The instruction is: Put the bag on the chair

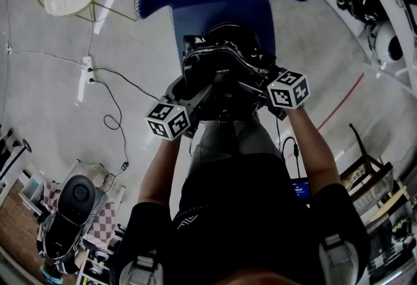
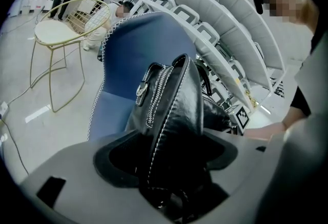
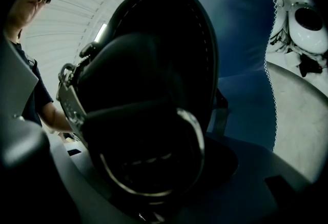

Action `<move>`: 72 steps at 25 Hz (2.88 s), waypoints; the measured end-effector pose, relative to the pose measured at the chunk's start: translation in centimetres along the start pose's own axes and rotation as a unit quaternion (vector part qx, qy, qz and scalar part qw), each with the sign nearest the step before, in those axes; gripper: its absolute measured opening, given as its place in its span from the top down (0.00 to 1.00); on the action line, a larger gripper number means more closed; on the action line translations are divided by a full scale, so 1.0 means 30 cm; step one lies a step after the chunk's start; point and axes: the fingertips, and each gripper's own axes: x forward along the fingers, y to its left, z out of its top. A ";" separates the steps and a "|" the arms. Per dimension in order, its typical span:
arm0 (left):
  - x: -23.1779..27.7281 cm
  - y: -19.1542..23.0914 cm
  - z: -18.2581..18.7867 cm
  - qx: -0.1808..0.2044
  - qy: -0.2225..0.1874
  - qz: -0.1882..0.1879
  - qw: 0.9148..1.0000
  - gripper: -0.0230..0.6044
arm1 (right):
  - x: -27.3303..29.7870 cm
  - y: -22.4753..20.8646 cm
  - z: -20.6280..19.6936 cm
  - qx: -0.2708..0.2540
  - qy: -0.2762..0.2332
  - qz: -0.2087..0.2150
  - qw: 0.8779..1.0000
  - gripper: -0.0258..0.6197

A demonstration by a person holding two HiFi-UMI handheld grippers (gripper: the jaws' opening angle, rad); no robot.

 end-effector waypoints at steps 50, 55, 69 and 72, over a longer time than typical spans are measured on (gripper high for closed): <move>0.342 0.124 0.194 0.060 0.039 0.075 0.995 0.56 | -0.024 -0.411 0.020 0.213 -0.024 -0.133 0.968 0.47; 0.328 0.126 0.207 0.096 0.026 0.097 0.990 0.67 | -0.032 -0.411 0.008 0.211 -0.009 -0.167 0.963 0.46; 0.280 0.052 0.120 0.093 0.086 0.067 0.990 0.60 | -0.135 -0.373 0.005 0.181 -0.010 -0.272 0.945 0.43; 0.265 0.046 0.106 0.093 0.085 0.060 0.990 0.62 | -0.161 -0.317 0.025 0.139 -0.018 -0.279 0.950 0.43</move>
